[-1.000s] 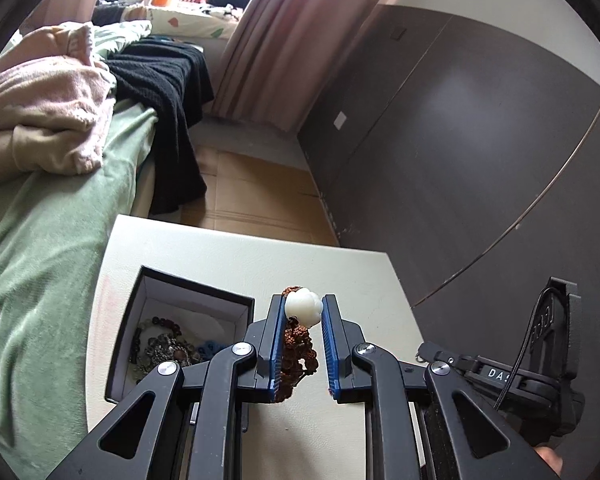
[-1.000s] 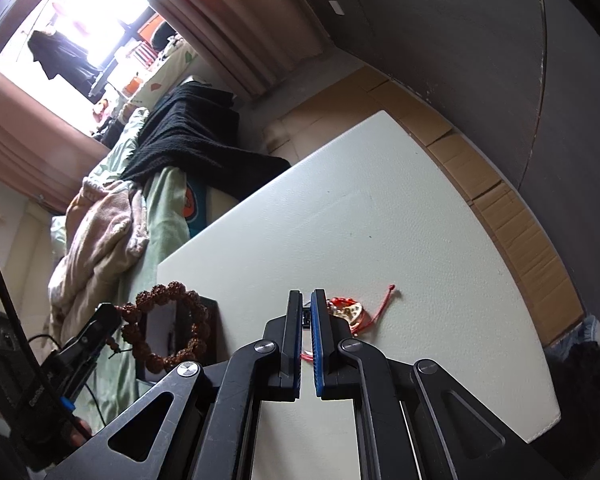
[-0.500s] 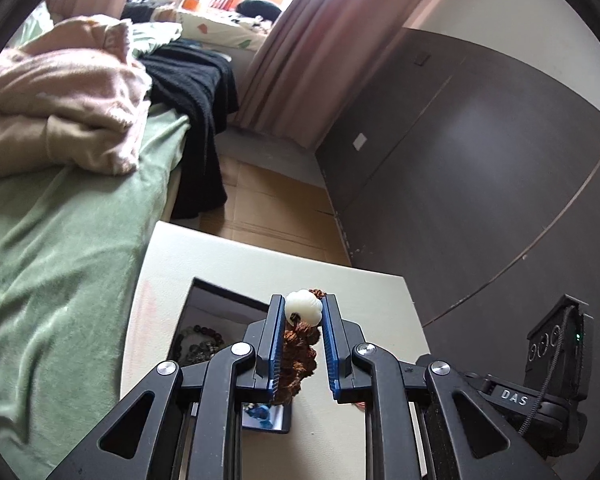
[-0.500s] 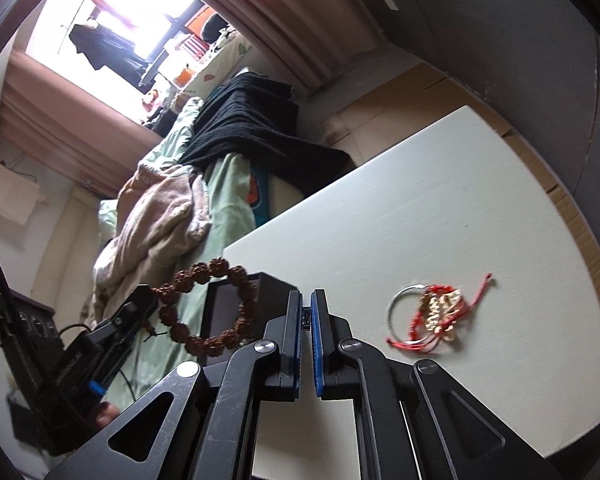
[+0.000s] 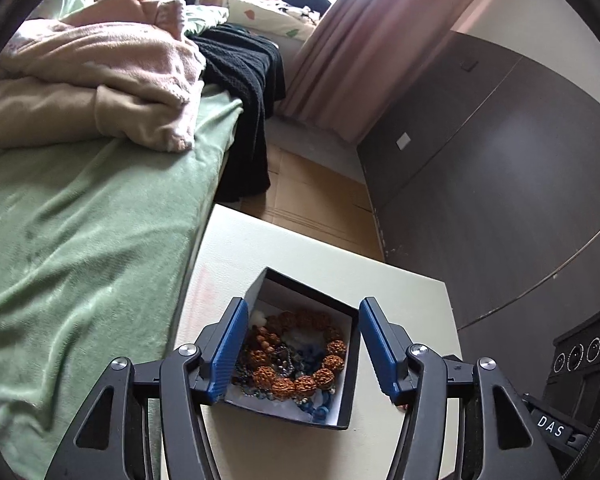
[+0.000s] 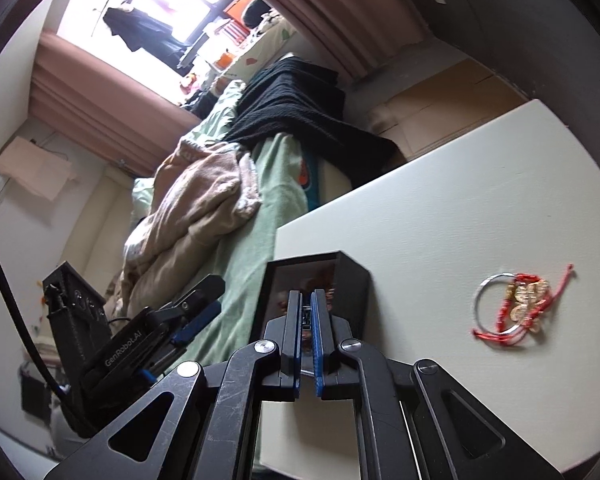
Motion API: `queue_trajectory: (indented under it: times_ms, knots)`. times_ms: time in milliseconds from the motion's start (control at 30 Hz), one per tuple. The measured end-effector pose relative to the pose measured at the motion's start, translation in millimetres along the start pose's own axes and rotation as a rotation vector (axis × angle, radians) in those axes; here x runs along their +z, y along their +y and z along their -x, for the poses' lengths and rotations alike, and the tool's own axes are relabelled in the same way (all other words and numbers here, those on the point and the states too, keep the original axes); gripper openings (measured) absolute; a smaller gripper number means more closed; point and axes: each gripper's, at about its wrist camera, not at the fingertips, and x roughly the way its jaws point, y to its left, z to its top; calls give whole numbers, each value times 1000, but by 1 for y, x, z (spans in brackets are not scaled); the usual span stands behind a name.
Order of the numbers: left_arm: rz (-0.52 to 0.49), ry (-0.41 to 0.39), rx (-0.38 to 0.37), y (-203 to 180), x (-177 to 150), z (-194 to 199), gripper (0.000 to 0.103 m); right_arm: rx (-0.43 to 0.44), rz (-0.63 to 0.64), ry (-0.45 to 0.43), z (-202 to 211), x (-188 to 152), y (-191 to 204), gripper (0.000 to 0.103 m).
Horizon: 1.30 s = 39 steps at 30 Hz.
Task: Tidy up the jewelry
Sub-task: 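Open the left tool to release the bracelet into the box, then grasp the silver hoop earring with the left tool and lift it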
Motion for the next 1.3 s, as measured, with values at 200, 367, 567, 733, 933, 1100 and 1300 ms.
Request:
queue_trajectory:
  times_ms: [200,367,567,733,933,1100,1300]
  knots:
    - [25,-16,39,12,5,4,59,80,29,-3,-27,2,22,6]
    - [15,-3,52,12,3,2,59,27,-8,14,-39,2,13,52]
    - [-31,29,42,-5,-5,-6,65,-72,-42,-20,-7,6,-13,54]
    - [-83,39,25,-28,-19,-11,68,-168,-77,-78,32,4,-38,69]
    - [-152,62,-2,-58,-37,-19,68,-236,-103,-79,63,1,-63,69]
    - [-222,76,-19,-87,-55,-28,68,-281,-127,-57,78,-2,-83,69]
    - [-310,98,-11,-116,-75,-47,68,-316,-176,-60,96,-2,-107,69]
